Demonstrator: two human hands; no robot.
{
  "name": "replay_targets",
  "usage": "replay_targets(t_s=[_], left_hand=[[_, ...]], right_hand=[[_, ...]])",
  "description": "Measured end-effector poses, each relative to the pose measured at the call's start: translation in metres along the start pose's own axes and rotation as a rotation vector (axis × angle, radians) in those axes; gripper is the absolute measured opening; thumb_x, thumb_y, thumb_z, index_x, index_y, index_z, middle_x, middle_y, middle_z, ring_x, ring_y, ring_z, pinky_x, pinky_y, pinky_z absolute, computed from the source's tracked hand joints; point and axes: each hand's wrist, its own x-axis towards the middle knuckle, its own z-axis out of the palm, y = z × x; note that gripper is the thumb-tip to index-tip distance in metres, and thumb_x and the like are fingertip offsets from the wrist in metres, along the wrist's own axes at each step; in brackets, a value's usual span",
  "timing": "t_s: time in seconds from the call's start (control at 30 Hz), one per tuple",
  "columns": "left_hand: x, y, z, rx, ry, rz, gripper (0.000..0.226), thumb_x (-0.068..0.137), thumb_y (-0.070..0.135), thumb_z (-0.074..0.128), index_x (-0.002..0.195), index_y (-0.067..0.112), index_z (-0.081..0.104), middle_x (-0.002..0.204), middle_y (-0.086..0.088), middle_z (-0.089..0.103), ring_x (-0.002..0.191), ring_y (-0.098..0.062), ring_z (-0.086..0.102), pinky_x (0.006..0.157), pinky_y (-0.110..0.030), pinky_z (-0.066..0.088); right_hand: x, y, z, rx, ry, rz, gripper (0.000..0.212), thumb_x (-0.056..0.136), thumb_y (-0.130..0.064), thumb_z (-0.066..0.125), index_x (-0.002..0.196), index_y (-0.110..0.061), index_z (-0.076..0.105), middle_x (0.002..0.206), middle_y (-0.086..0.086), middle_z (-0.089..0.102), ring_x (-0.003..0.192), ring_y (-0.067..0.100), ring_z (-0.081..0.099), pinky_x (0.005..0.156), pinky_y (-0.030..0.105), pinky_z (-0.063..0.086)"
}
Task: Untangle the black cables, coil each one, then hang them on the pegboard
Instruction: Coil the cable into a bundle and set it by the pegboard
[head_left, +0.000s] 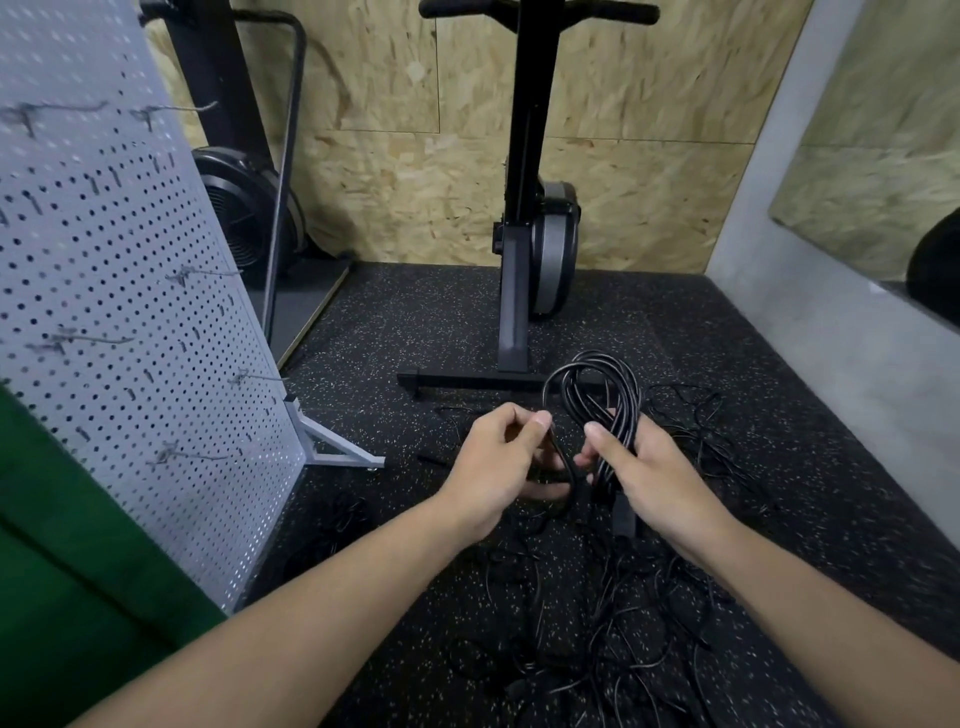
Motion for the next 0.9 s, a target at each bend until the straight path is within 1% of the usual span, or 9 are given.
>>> replay_targets(t_s=[0.07, 0.17, 0.27, 0.43, 0.57, 0.63, 0.73, 0.83, 0.9], left_hand=[[-0.001, 0.001, 0.006, -0.063, 0.027, -0.027, 0.024, 0.107, 0.020, 0.059, 0.110, -0.003, 0.058, 0.094, -0.021, 0.066, 0.082, -0.023, 0.070, 0.071, -0.041, 0.065], [-0.001, -0.001, 0.006, 0.033, 0.101, 0.040, 0.019, 0.103, 0.015, 0.066, 0.107, -0.003, 0.062, 0.091, -0.026, 0.070, 0.077, -0.026, 0.075, 0.073, -0.039, 0.065], [0.001, 0.001, 0.000, 0.282, 0.161, 0.176, 0.014, 0.096, 0.024, 0.077, 0.092, 0.011, 0.072, 0.085, -0.009, 0.077, 0.078, -0.024, 0.077, 0.080, -0.040, 0.065], [-0.002, 0.004, -0.004, 0.444, 0.127, 0.233, 0.017, 0.089, 0.033, 0.083, 0.082, 0.019, 0.076, 0.075, 0.002, 0.077, 0.072, -0.017, 0.075, 0.078, -0.038, 0.062], [-0.004, 0.004, -0.006, 0.611, 0.158, 0.282, 0.032, 0.091, 0.046, 0.077, 0.079, 0.018, 0.069, 0.077, 0.004, 0.076, 0.074, -0.009, 0.069, 0.073, -0.023, 0.053], [0.000, -0.003, -0.012, 0.536, 0.014, 0.181, 0.031, 0.098, 0.051, 0.066, 0.094, 0.020, 0.070, 0.093, 0.005, 0.077, 0.092, -0.010, 0.071, 0.089, -0.027, 0.053], [0.001, -0.020, -0.021, 0.560, -0.355, 0.019, 0.021, 0.099, 0.022, 0.056, 0.117, 0.025, 0.067, 0.115, 0.008, 0.075, 0.112, -0.008, 0.068, 0.100, -0.031, 0.051], [-0.003, -0.040, -0.017, 0.780, -0.495, -0.018, 0.022, 0.096, 0.017, 0.062, 0.110, 0.028, 0.074, 0.100, 0.020, 0.073, 0.093, 0.005, 0.067, 0.087, -0.016, 0.050], [0.002, -0.053, -0.022, 0.933, -0.480, 0.005, 0.013, 0.099, 0.024, 0.064, 0.101, 0.026, 0.077, 0.094, 0.015, 0.075, 0.088, 0.001, 0.069, 0.084, -0.021, 0.054]], right_hand=[[-0.001, 0.000, 0.003, -0.020, -0.002, -0.009, 0.024, 0.104, -0.042, 0.057, 0.099, -0.019, 0.065, 0.091, -0.009, 0.071, 0.088, -0.005, 0.064, 0.081, 0.026, 0.043], [-0.003, 0.003, 0.003, -0.005, -0.039, 0.007, 0.020, 0.104, -0.043, 0.057, 0.112, -0.027, 0.066, 0.104, -0.012, 0.073, 0.098, -0.003, 0.066, 0.085, 0.020, 0.048], [-0.004, 0.004, 0.002, 0.030, -0.112, 0.043, 0.026, 0.103, -0.045, 0.060, 0.123, -0.031, 0.067, 0.107, -0.010, 0.077, 0.099, 0.003, 0.072, 0.093, 0.030, 0.055], [-0.009, -0.002, 0.006, 0.016, -0.173, 0.078, 0.017, 0.103, -0.036, 0.062, 0.116, -0.026, 0.067, 0.096, -0.007, 0.078, 0.090, 0.006, 0.074, 0.083, 0.027, 0.054], [-0.008, -0.007, 0.005, 0.004, -0.108, 0.065, 0.007, 0.104, -0.031, 0.061, 0.105, -0.025, 0.065, 0.086, -0.008, 0.072, 0.084, 0.013, 0.072, 0.084, 0.035, 0.056], [-0.005, -0.009, 0.003, 0.136, -0.047, 0.125, 0.015, 0.105, -0.029, 0.061, 0.104, -0.015, 0.065, 0.084, -0.003, 0.069, 0.075, 0.018, 0.072, 0.079, 0.039, 0.059], [-0.004, -0.013, -0.003, 0.444, -0.029, 0.228, 0.018, 0.103, -0.027, 0.064, 0.106, -0.009, 0.063, 0.081, 0.001, 0.067, 0.065, 0.020, 0.067, 0.080, 0.048, 0.059], [-0.006, -0.020, -0.011, 0.690, -0.108, 0.186, 0.008, 0.103, -0.020, 0.062, 0.102, -0.011, 0.060, 0.077, 0.002, 0.062, 0.063, 0.016, 0.059, 0.073, 0.041, 0.055], [-0.008, -0.026, -0.019, 0.796, -0.113, 0.161, 0.009, 0.103, -0.017, 0.060, 0.107, -0.009, 0.059, 0.078, 0.003, 0.061, 0.065, 0.016, 0.057, 0.067, 0.035, 0.054]])
